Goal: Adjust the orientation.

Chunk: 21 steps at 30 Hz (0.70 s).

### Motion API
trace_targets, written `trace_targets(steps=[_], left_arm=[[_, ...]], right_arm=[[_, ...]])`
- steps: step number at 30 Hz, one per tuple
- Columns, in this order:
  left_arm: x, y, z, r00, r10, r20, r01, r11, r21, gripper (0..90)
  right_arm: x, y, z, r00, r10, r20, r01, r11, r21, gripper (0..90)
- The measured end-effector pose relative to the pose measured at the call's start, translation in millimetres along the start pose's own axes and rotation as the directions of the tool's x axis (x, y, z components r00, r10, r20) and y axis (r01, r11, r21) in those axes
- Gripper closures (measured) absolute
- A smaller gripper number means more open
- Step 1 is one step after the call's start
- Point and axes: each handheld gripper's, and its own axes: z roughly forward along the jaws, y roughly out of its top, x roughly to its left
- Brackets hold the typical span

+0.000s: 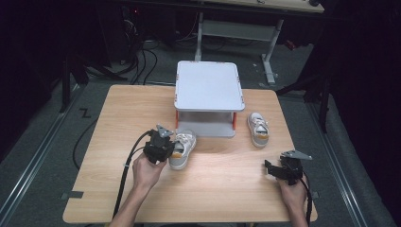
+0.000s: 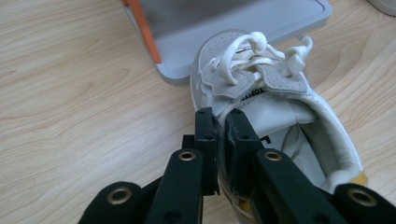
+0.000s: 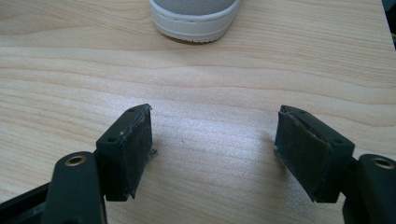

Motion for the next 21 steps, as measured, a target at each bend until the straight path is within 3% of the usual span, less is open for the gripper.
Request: trace_targets(steps=[8, 16, 21], left_arm=[[-27.2, 8.2, 14.7, 0.9997, 0.015, -0.022, -0.015, 0.9998, 0.012, 84.4], [-45.8, 6.8, 27.9, 0.998, 0.037, -0.051, -0.035, 0.9986, 0.039, 83.7], [-52.2, 2.8, 31.9, 0.998, 0.042, -0.047, -0.04, 0.9982, 0.044, 82.1]], right_arm=[[0.1, -0.1, -0.1, 1.0, 0.0, 0.0, 0.0, 1.0, 0.0, 27.7], [0.1, -0.2, -0.2, 1.0, 0.0, 0.001, 0.0, 1.0, 0.0, 27.6], [0.1, -0.2, -0.2, 1.0, 0.0, 0.0, 0.0, 1.0, 0.0, 27.4]])
